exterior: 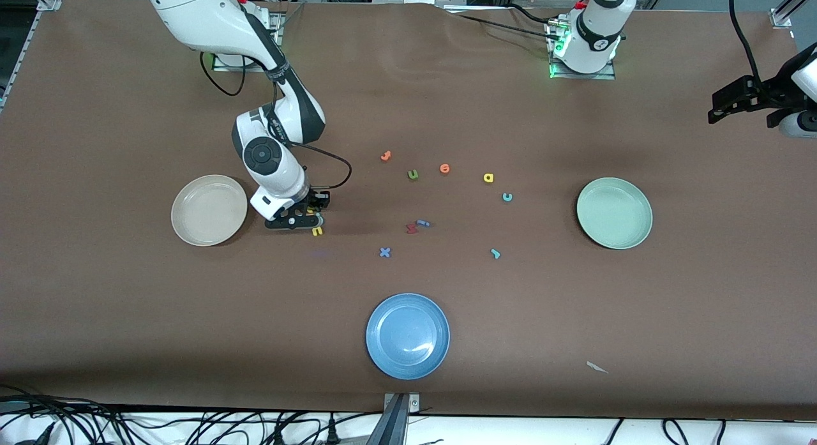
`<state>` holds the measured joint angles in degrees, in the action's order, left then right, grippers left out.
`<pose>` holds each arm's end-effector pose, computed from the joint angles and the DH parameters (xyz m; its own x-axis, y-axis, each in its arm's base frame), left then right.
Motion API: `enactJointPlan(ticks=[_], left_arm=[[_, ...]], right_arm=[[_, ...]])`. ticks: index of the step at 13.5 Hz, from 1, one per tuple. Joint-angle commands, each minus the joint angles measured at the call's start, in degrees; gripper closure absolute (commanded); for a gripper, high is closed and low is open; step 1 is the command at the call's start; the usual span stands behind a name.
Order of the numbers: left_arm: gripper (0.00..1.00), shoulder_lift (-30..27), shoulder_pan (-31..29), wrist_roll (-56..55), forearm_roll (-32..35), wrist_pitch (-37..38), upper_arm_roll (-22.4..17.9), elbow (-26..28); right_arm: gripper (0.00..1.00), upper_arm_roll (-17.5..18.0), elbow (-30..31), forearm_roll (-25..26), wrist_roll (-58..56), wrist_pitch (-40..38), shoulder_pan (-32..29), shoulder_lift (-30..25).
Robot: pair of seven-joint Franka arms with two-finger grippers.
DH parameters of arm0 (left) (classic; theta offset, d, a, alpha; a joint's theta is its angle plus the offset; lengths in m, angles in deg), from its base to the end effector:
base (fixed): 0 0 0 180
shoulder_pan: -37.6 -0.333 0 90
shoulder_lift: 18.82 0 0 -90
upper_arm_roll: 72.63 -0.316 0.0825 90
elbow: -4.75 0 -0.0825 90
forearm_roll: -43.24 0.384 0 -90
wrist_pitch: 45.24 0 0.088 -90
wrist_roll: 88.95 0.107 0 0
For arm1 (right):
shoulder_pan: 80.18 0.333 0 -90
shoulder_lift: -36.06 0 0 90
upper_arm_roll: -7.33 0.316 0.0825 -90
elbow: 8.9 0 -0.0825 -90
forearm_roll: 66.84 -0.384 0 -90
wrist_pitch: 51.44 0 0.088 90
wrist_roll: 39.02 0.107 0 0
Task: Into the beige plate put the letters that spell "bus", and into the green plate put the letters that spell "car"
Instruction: 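Grasp the yellow 2 with the right gripper and lift it, then place the yellow 2 in the white plate while the left gripper reaches letters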
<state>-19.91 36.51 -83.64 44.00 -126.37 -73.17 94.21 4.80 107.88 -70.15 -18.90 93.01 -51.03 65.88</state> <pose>0.5315 0.0168 0.6267 0.9900 -0.0624 -0.1267 -0.0631 -0.9980 -0.0014 0.5303 0.2653 0.1810 0.9967 0.0711 -0.0380 0.0713 -0.9975 0.0034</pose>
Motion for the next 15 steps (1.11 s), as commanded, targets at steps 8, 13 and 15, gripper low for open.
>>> enactJointPlan(ticks=[8, 13, 15], left_arm=[[0.00, 0.6, -0.1, -0.2, -1.7, 1.0, 0.1, -1.8], [0.00, 0.3, -0.4, 0.0, -5.1, 1.2, 0.1, -1.6], [0.00, -0.1, -0.4, 0.0, -6.3, 0.2, 0.1, -1.0]], right_arm=[[0.80, 0.3, 0.6, 0.8, 0.5, 0.5, -0.1, -0.8], [0.80, -3.0, -3.1, 0.8, -0.8, -11.2, -0.1, -4.9], [0.80, -6.1, -6.0, 0.8, -2.9, -18.5, -0.1, -6.1]])
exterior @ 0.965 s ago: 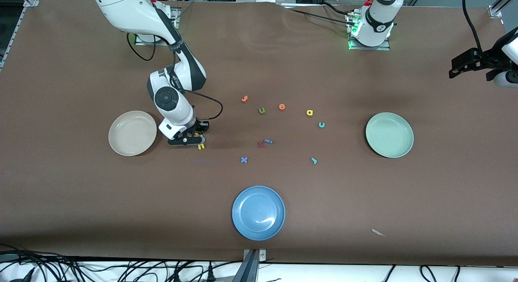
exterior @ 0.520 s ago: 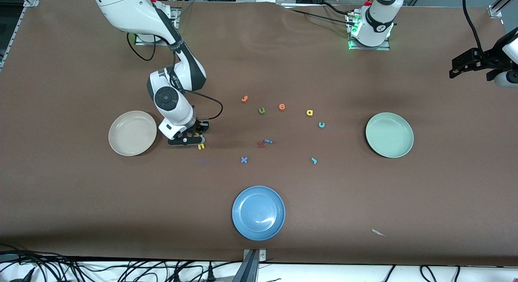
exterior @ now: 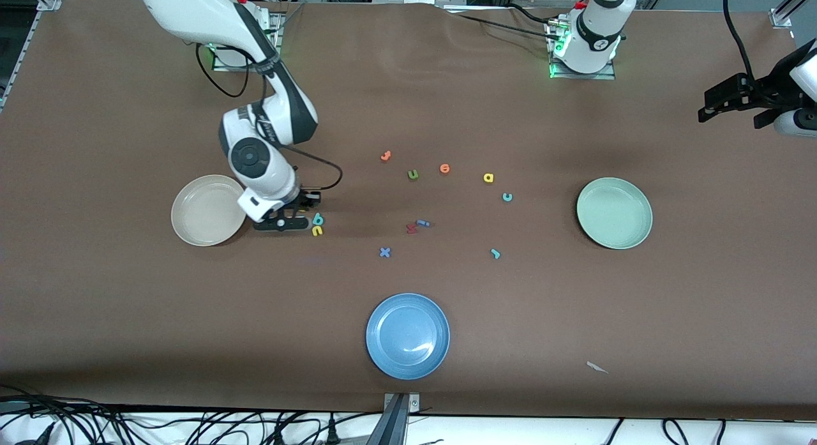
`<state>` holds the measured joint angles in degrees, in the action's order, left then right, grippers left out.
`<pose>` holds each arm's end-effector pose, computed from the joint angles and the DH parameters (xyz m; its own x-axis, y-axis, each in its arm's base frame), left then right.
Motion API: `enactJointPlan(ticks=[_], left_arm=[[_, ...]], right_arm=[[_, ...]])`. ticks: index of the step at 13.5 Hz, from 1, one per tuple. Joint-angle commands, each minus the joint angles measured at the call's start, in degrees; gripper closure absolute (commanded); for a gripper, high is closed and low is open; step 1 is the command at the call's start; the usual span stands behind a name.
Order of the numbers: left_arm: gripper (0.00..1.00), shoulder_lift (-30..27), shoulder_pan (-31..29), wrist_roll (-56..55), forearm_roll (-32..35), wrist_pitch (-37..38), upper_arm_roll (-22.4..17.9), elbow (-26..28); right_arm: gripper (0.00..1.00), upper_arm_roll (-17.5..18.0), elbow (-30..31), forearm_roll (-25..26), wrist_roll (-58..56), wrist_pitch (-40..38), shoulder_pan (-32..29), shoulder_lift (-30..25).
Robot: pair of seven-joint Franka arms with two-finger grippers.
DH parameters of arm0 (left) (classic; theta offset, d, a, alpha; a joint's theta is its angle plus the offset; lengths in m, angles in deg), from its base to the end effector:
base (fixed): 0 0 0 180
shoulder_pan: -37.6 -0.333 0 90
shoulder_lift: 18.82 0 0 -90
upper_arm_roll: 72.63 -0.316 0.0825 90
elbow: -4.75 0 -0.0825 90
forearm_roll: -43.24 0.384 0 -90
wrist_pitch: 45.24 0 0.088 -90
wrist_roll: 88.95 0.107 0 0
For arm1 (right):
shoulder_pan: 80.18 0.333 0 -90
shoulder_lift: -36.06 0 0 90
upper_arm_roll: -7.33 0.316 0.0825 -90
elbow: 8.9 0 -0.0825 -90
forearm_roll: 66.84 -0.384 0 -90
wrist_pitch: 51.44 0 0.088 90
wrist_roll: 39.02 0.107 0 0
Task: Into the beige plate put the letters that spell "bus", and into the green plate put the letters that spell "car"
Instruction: 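Place the yellow 2 in the white plate while the left gripper reaches letters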
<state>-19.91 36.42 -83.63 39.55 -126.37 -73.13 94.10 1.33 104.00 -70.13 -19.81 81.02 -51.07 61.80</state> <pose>0.5318 0.0080 0.6278 0.9904 -0.0734 -0.1173 -0.0648 -0.9950 0.0757 0.5539 0.2395 0.2336 0.9948 0.0328 -0.0962 0.0370 -0.9985 0.0413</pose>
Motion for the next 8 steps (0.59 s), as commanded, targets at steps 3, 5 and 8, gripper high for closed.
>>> enactJointPlan(ticks=[3, 5, 8], left_arm=[[0.00, -0.8, 0.4, 0.2, -1.9, -4.8, 0.2, 3.6], [0.00, -1.7, 2.3, 0.2, -2.0, -8.7, 0.5, 7.4], [0.00, -1.4, 2.4, 0.2, -2.0, -15.4, 4.4, 13.4]], right_arm=[[0.80, -10.2, -4.4, 0.4, -9.9, -14.3, -0.1, -2.7], [0.80, -15.6, -4.3, 0.3, -17.2, -14.6, -0.3, -2.3], [0.80, -17.7, -4.3, 0.0, -24.7, -13.6, -5.2, 0.3]])
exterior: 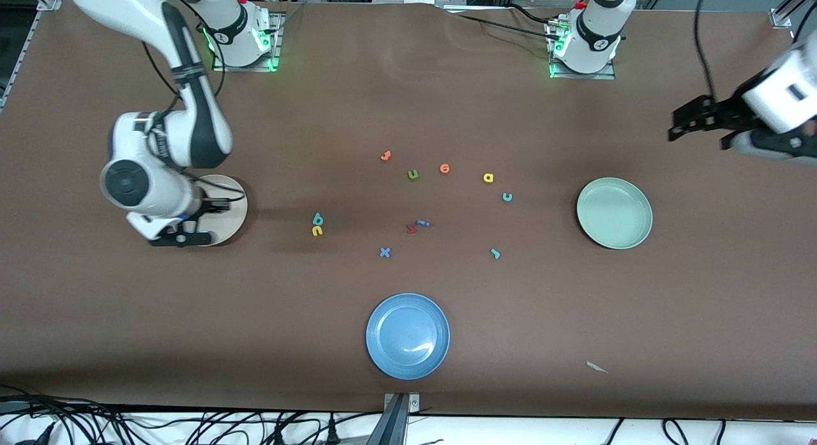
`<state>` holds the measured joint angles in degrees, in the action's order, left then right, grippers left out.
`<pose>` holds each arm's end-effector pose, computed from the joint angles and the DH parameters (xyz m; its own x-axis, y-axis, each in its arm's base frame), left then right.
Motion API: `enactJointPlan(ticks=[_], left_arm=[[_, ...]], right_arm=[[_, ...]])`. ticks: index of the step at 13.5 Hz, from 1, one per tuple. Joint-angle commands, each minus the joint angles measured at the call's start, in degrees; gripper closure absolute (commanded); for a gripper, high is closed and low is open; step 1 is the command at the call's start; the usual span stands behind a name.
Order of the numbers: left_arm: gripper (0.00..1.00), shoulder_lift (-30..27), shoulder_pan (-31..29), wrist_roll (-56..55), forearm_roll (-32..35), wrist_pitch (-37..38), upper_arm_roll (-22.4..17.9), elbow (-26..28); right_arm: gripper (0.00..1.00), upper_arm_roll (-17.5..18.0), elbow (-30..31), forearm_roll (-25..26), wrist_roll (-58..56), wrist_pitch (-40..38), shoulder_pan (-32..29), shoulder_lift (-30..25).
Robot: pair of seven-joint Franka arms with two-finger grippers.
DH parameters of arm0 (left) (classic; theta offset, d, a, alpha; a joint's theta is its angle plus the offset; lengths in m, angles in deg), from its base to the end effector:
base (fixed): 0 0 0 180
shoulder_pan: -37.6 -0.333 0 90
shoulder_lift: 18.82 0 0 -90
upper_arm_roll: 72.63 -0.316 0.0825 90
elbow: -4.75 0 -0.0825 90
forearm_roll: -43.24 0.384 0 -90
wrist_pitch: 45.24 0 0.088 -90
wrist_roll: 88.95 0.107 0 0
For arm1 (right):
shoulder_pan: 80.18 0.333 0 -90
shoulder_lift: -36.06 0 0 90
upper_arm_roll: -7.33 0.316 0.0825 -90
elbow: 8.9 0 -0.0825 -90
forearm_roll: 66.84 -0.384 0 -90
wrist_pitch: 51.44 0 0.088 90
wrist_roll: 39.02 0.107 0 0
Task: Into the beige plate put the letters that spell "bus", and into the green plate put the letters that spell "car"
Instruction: 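Place the yellow 2 in the white plate while the left gripper reaches letters, then grasp blue q with the right gripper while the left gripper grasps cyan c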
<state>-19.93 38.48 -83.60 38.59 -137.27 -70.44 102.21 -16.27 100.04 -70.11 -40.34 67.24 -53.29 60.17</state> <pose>0.5456 -0.0379 0.5771 0.9874 -0.1431 -0.0677 -0.1371 -0.9868 0.0865 0.6002 0.0482 0.2797 0.9758 0.0480 -0.2133 0.0741 -0.9905 0.1161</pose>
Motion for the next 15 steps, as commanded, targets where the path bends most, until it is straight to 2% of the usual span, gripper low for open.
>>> enactJointPlan(ticks=[1, 4, 6, 7, 8, 9, 11, 13, 15], left_arm=[[0.00, -1.3, 0.4, 0.2, -1.1, -7.4, 2.8, 7.8], [0.00, 1.2, 0.4, 0.2, -1.1, -13.8, 6.2, 12.0], [0.00, 6.9, 1.1, 0.2, -1.1, -15.5, 7.7, 11.4], [0.00, 10.0, 2.6, 0.2, -1.1, -16.5, 7.7, 11.4], [0.00, 12.6, 4.3, 0.2, -0.8, -18.5, 7.7, 11.3], [0.00, 14.3, 6.0, 0.2, -0.4, -21.6, 7.6, 11.9], [0.00, 17.5, 7.5, 0.2, -0.4, -24.8, 7.6, 11.8], [0.00, 21.6, 8.7, 0.2, -0.4, -30.4, 7.1, 12.0], [0.00, 24.0, 9.7, 0.4, -0.4, -31.6, 6.8, 12.0]], right_arm=[[0.80, 0.0, -0.2, -0.2, -6.7, 0.8, -4.7, 2.8], [0.80, 0.0, 0.1, -0.2, -8.2, 2.5, -5.7, 5.2], [0.78, 0.1, 0.2, -0.3, -8.4, 2.6, -5.8, 6.5], [0.63, 0.1, 0.2, -0.3, -8.4, 2.6, -5.8, 6.6], [0.24, 0.1, 0.2, -0.8, -8.3, 2.6, -5.7, 6.5], [0.02, 0.1, 0.2, -3.1, -8.3, 2.6, -5.7, 6.5], [0.01, 0.0, -0.1, -6.5, -8.0, 1.8, -5.6, 6.0], [0.01, 0.2, -0.6, -7.2, -6.0, 1.3, -4.7, 4.0], [0.01, 0.9, -1.8, -7.5, -0.9, 0.9, -3.2, 2.6]])
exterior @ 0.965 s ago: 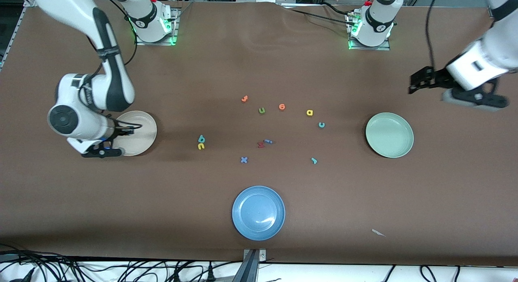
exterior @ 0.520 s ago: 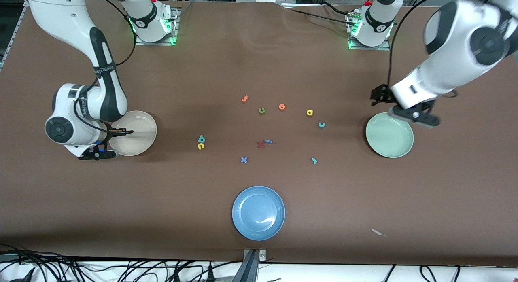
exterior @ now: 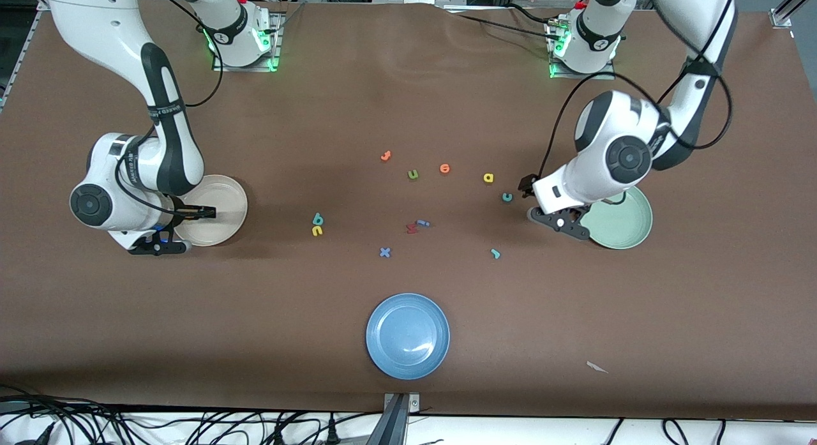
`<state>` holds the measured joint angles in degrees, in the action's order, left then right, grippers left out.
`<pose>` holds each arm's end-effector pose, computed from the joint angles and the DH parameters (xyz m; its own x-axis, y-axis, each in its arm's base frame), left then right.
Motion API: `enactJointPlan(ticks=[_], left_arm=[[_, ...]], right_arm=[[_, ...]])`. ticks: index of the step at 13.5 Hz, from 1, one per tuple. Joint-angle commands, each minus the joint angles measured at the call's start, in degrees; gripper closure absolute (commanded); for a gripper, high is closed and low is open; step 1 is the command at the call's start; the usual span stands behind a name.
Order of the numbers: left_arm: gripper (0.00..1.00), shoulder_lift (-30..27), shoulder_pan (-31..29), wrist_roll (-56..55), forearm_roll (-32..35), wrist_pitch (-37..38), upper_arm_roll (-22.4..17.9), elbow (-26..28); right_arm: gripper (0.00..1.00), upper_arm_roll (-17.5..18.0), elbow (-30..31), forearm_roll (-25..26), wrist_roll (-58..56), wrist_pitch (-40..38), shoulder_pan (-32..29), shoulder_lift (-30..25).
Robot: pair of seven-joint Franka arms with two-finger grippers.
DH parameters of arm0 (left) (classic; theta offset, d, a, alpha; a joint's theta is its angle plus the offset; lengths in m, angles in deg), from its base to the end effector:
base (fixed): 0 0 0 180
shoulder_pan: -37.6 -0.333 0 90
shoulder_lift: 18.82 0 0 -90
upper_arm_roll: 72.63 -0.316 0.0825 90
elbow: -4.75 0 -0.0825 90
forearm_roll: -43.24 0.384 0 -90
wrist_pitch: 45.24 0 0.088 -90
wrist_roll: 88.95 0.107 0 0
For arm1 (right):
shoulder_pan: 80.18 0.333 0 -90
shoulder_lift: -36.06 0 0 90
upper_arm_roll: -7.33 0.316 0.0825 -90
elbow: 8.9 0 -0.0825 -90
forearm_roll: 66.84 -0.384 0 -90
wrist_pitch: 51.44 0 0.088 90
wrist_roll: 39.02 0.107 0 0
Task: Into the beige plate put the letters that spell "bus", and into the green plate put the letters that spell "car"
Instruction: 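Grasp blue q with the right gripper while the left gripper grasps cyan c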
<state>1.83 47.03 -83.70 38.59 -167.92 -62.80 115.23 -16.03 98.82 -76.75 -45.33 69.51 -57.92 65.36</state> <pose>0.5702 -0.1985 0.2937 0.9197 -0.3691 -0.1342 -0.3522 -0.9263 0.1341 0.6080 0.0067 0.2387 0.9726 0.0022 -0.2324 0.0134 -0.9988 0.0465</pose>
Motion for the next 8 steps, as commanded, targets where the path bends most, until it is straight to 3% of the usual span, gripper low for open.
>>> enactJointPlan(ticks=[1, 4, 8], left_arm=[[0.00, 3.3, 2.2, 0.4, -0.4, -2.2, -1.0, -1.1], [0.00, 6.1, 5.5, -0.4, -0.5, -8.1, -1.5, 0.2], [0.00, 6.1, 5.9, -0.8, -0.7, -17.7, -1.7, 7.8]], right_arm=[[0.01, 0.9, -1.9, -0.8, 7.9, -2.3, 2.5, -2.8], [0.01, 0.8, -5.9, -0.8, 19.9, -2.9, 6.6, -2.3], [0.01, 1.1, -9.4, -1.6, 32.6, -1.3, 11.7, 1.0]])
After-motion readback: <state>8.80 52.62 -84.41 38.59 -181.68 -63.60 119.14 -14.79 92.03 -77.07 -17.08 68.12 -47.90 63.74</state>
